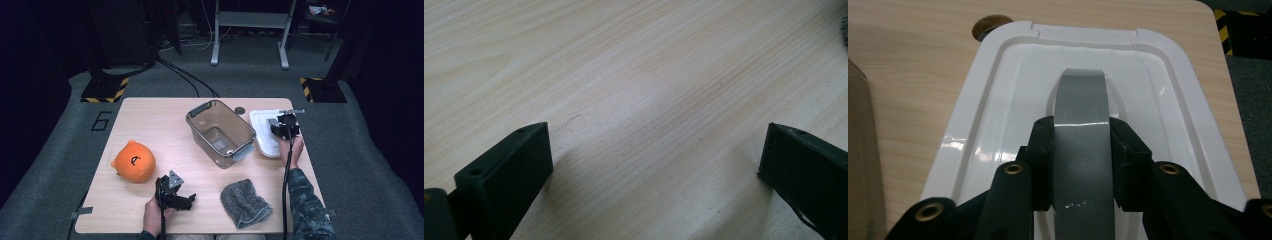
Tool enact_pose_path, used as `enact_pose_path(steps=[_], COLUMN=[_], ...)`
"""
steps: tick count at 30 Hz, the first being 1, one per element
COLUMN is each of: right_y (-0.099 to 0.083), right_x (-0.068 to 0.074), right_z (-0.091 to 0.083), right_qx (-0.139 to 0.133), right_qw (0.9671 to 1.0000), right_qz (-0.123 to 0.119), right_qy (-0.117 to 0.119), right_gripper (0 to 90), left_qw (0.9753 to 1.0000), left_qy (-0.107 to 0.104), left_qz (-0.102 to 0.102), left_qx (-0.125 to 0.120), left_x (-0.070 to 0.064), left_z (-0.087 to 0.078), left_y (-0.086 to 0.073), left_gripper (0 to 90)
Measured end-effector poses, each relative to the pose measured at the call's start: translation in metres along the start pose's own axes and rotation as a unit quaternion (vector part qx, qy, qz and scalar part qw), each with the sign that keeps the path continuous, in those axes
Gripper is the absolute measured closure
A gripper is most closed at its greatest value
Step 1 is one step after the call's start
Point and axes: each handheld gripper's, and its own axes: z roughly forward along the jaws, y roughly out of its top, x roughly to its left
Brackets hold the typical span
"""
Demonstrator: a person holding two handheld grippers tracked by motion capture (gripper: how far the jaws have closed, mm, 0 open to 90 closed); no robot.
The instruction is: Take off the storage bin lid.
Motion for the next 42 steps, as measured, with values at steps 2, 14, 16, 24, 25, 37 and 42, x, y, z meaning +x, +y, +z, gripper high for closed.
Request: enact_pose_path(steps=[2,14,16,24,25,37,42], right_y=[-0.003,-0.011,-0.012,-0.014,-0.015,-0.053,-0.075], right_x=[-0.001,0.0,-0.002,0.0,-0.001,-0.007,-0.011], right_z=[0.005,0.023,0.024,-0.008,-0.012,-0.069,-0.075], right_qx=[0.005,0.036,0.036,0.021,0.015,-0.011,-0.011], right_qw=[1.0,0.9993,0.9993,0.9993,0.9992,0.9968,0.9964], right_qz=[0.005,0.009,0.008,-0.02,-0.027,-0.057,-0.065], right_qy=[0.002,0.001,0.006,0.022,0.026,0.054,0.053], right_gripper=[66.5,64.5,58.7,27.4,24.4,11.9,1.0], left_qw=[1.0,1.0,1.0,1.0,1.0,0.9998,1.0], left_qy=[0.002,0.001,0.002,0.001,0.001,-0.016,0.003], left_qz=[0.0,0.0,0.001,0.0,0.0,0.013,0.004], left_qx=[-0.001,0.0,0.0,0.0,0.0,-0.001,0.002], left_x=[0.0,0.0,0.0,0.0,0.0,-0.001,-0.001], left_z=[0.0,0.0,0.0,0.0,0.0,0.0,0.0], left_y=[0.0,0.0,0.0,0.0,0.0,0.0,0.001], left_gripper=[0.4,0.4,0.4,0.4,0.4,0.0,0.2])
